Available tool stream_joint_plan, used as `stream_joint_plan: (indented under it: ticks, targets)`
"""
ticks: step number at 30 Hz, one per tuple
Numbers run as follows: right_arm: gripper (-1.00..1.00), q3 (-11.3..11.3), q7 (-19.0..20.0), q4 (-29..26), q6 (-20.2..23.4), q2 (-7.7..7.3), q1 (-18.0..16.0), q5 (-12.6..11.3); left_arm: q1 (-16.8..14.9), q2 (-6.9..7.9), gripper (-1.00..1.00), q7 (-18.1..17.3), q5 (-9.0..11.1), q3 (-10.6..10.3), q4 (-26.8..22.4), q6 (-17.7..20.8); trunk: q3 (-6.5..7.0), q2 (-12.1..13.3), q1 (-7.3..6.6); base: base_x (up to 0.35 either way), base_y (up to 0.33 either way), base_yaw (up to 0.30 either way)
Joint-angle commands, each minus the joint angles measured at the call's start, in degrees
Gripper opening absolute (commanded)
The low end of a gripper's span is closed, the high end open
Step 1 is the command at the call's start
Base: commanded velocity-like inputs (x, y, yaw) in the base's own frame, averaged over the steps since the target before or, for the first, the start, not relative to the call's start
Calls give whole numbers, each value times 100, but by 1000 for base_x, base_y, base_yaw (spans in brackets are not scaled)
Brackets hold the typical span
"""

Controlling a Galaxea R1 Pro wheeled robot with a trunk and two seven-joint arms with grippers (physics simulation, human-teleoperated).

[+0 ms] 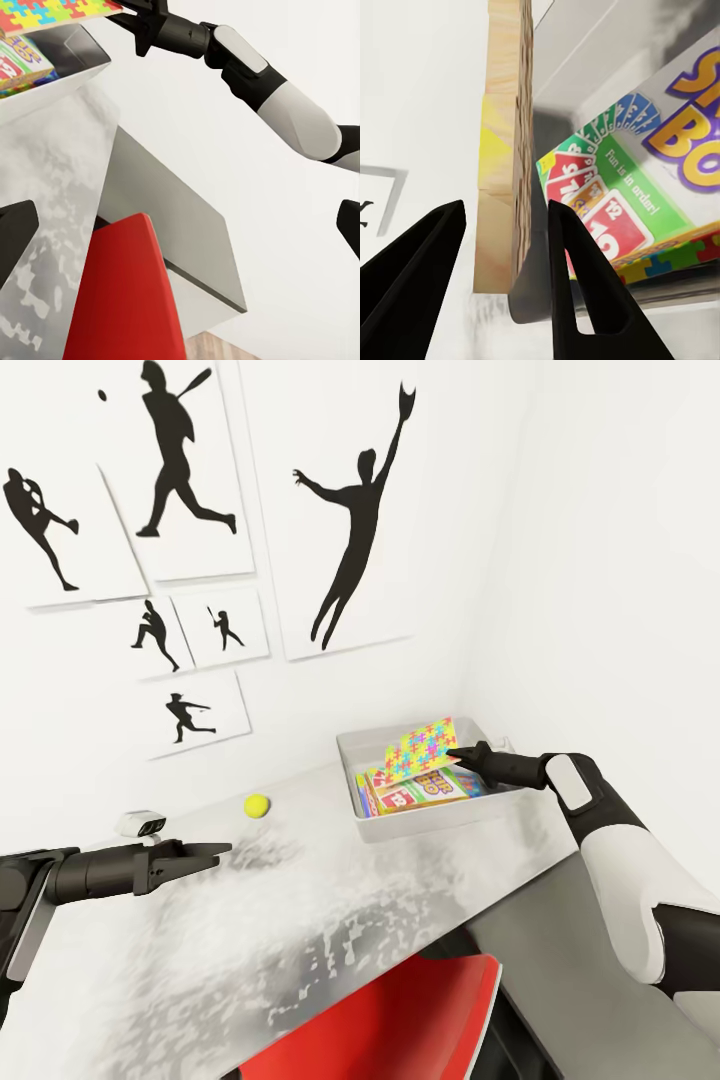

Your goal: Put all the toys in the child's room - the three board games (two on the bed and one on the table), the two jigsaw puzzles on the table, and the tennis ball on the table - inside the toy box on the table in the child's room.

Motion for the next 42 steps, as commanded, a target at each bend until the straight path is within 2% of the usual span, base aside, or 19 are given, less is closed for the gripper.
stream_joint_plan:
  ticks: [1, 21, 22, 42]
  targets:
    - [-100, -27, 42, 0, 30, 1, -6, 38, -4, 5, 100, -22, -3, -1, -1, 61, -14, -12, 3, 0, 0, 0]
    - [-100, -27, 41, 0, 21, 1, -6, 46, -4, 3, 100, -22, -3, -1, -1, 61, -18, -12, 3, 0, 0, 0]
    - [100, -27, 41, 1, 21, 1, -6, 46, -4, 5, 100, -22, -3, -1, -1, 61, -18, -12, 3, 0, 0, 0]
    - [100, -19, 46, -8, 21, -6, -6, 47, -4, 1, 100, -22, -3, -1, -1, 61, -18, -12, 3, 0, 0, 0]
